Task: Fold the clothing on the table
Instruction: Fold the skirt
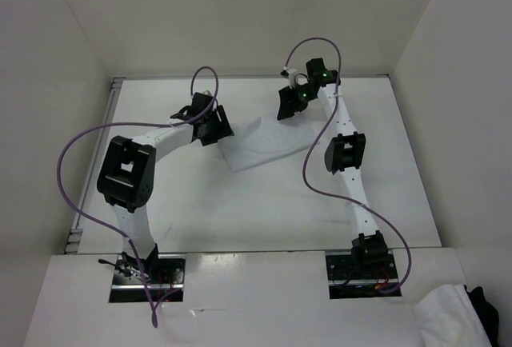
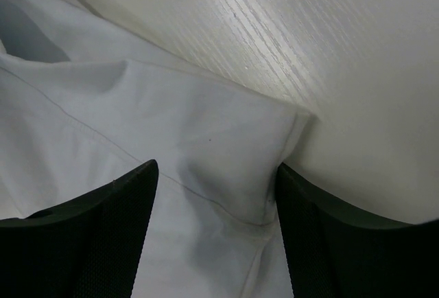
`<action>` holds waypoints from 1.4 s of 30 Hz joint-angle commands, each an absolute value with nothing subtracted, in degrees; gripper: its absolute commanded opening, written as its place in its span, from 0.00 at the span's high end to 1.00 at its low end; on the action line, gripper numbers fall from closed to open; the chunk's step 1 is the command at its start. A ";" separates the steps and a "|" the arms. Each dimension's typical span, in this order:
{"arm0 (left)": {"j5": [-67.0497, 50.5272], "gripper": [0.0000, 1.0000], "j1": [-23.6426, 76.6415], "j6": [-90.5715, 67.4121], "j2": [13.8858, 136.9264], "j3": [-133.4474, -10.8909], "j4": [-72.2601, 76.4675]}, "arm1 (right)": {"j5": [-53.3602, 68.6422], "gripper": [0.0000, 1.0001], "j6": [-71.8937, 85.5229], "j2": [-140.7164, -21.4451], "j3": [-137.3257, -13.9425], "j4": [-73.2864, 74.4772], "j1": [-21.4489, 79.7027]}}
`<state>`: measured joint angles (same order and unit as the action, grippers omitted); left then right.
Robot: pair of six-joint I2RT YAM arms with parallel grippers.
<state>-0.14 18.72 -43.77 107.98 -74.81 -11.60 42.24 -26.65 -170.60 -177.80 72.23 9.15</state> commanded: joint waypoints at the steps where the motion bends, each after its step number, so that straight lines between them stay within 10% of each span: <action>1: -0.53 0.28 18.72 -43.95 109.59 -75.23 -8.70 | 41.48 0.28 -23.74 -173.23 -179.74 70.59 9.58; 16: -0.53 0.45 18.72 -44.47 113.73 -78.31 -6.94 | 43.86 0.53 -18.81 -174.29 -179.74 65.74 10.11; 22: 1.14 0.86 18.20 -44.47 113.73 -78.31 -6.94 | 43.33 0.99 -16.18 -173.67 -179.74 62.94 10.11; 24: 2.19 1.00 18.19 -44.47 113.12 -78.31 -6.94 | 42.80 1.00 -15.56 -173.06 -179.74 62.93 10.11; 42: 0.62 1.00 19.94 -32.98 101.08 -76.03 -9.84 | 54.31 1.00 -17.31 -144.51 -156.92 72.69 7.12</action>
<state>2.61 18.98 -38.30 104.38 -76.18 -10.17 49.36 -16.58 -153.93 -163.33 70.61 7.46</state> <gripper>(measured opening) 0.036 0.026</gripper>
